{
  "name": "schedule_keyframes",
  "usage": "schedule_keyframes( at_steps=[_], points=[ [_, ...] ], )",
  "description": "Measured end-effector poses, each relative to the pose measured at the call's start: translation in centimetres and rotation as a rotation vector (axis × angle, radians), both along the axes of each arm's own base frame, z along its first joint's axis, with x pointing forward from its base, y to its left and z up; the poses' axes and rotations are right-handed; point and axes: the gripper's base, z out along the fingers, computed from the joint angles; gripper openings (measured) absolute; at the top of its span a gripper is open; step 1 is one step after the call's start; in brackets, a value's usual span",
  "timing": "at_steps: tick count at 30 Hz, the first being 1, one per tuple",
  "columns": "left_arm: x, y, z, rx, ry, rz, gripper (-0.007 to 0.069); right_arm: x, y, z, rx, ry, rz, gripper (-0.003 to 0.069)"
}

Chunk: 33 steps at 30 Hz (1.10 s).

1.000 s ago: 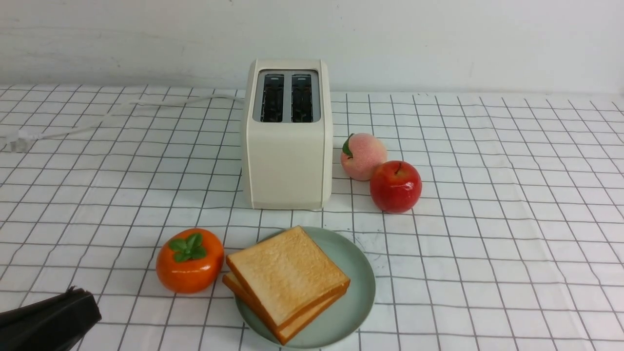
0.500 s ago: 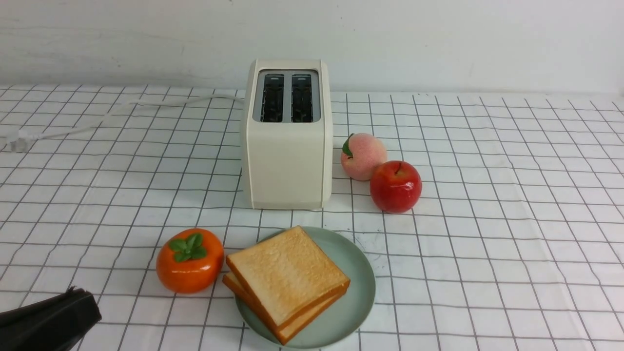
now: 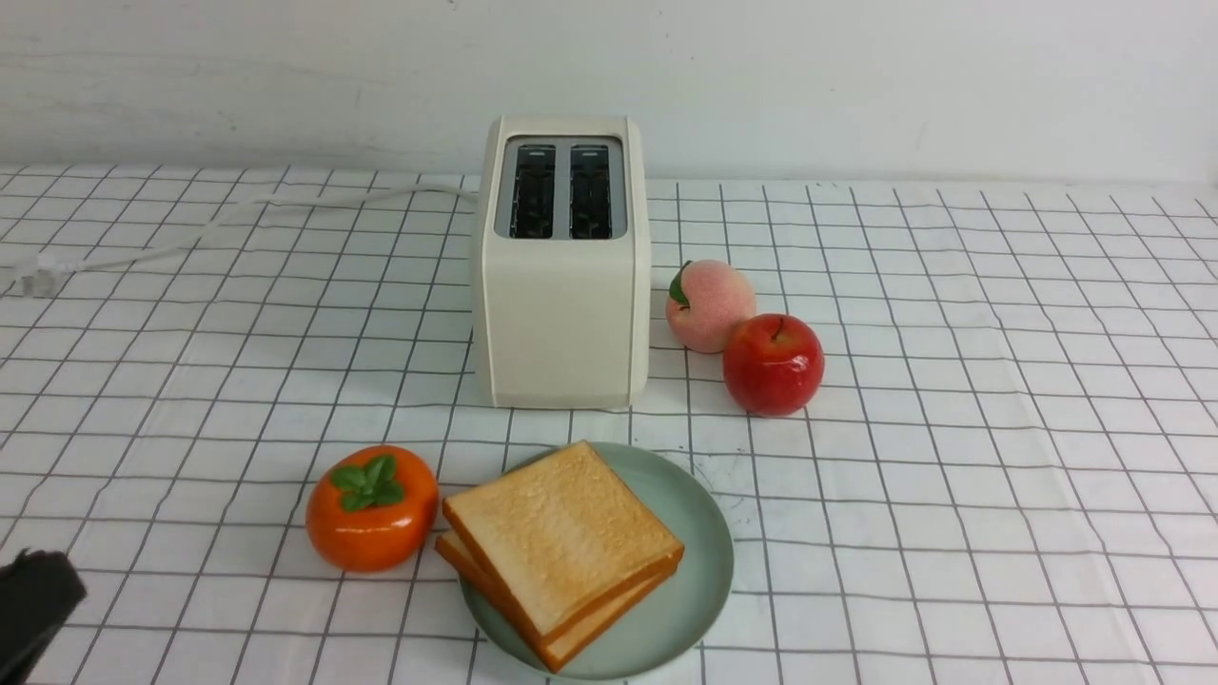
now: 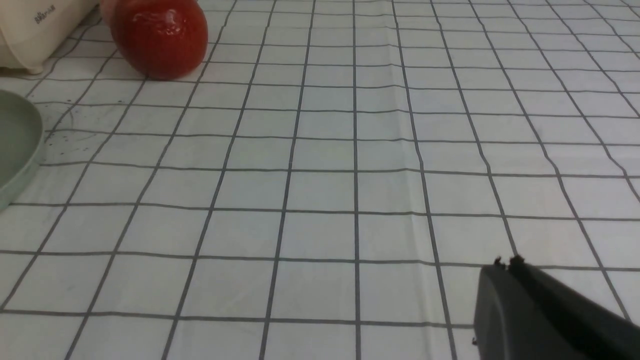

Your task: Take toasted bread from bread machine on white checkered table place on plate.

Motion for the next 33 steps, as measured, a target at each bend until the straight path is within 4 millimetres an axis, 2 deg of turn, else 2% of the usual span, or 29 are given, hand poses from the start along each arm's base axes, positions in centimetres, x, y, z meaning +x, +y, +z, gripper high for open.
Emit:
schedule_keyframes(
  at_steps=[6, 12, 33],
  points=[
    [-0.3, 1.2, -5.8, 0.001, 0.071, 0.197, -0.0013, 0.0, 0.0, 0.0, -0.001, 0.000, 0.000, -0.0006],
    [-0.8, 1.1, -8.1, 0.008, 0.265, 0.188, -0.0013, 0.0, 0.0, 0.0, -0.001, 0.001, 0.000, 0.0000],
    [-0.8, 1.1, -8.2, -0.008, 0.278, 0.187, -0.0013, 0.0, 0.0, 0.0, 0.000, 0.001, 0.000, 0.0010]
  ],
)
